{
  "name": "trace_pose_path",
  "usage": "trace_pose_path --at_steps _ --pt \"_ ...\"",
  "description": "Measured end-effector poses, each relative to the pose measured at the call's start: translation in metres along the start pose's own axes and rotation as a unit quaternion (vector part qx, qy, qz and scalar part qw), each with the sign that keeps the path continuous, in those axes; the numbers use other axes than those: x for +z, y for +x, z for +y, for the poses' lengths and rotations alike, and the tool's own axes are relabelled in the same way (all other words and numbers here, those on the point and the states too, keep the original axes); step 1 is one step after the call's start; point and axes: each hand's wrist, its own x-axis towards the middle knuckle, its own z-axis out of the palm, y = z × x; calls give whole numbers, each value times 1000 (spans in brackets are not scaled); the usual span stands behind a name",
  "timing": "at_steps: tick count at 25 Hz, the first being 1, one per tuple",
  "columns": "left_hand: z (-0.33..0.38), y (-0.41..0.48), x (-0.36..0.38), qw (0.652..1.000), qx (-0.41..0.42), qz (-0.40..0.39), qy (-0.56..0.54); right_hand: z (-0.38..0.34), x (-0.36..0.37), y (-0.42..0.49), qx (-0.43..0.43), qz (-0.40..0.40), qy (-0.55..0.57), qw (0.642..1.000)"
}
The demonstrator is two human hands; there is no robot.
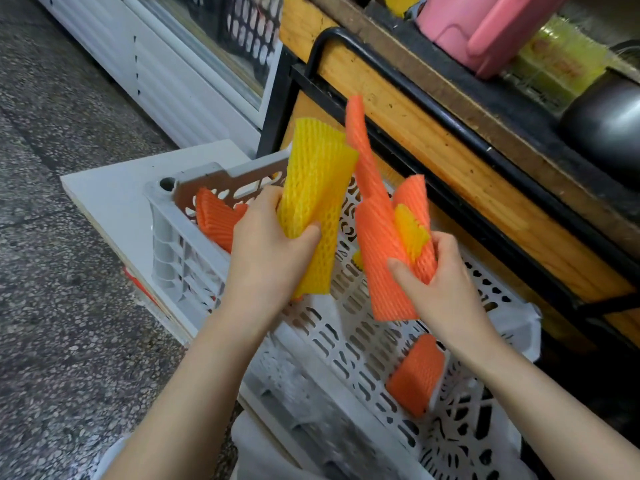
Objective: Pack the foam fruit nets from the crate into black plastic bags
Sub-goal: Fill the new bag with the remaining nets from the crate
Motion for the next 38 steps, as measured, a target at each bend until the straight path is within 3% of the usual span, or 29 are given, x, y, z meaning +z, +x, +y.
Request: trace_pose_path --at_steps 4,7,9,12,15,19,22,25,28,31,36,38 --pt "4 -10 10 1000 9 -15 8 -23 4 -4 -15 -45 30 998" --pt "5 -21 21 991 -8 -106 -80 -29 8 -3 -35 -74 20 996" --pt "3 -27 25 988 2 -139 -71 -27 8 -4 -65 -102 -5 993" --pt "6 -27 23 988 8 -134 -73 -24 7 -10 -82 -145 21 986" --pt "11 -27 20 984 -55 -132 -108 -18 3 -16 -119 -130 14 984" --pt "8 -23 15 998 -26 -28 -44 -19 5 -18 -184 -112 27 976" --pt "7 -16 4 999 8 12 -31 -26 12 -11 -160 -69 113 978" --pt "8 -10 -6 1000 22 -12 -11 -27 18 16 -66 18 176 982" --pt "4 -5 -10 997 -7 -72 -4 -27 18 47 20 -44 234 971" --pt "0 -1 -10 994 -22 -105 5 -31 18 58 31 -58 265 962" --pt "-2 -1 -6 998 -23 -49 17 -26 -5 51 22 71 290 954" --pt "0 -6 -3 999 -19 -27 15 -23 -18 36 -1 72 272 960"
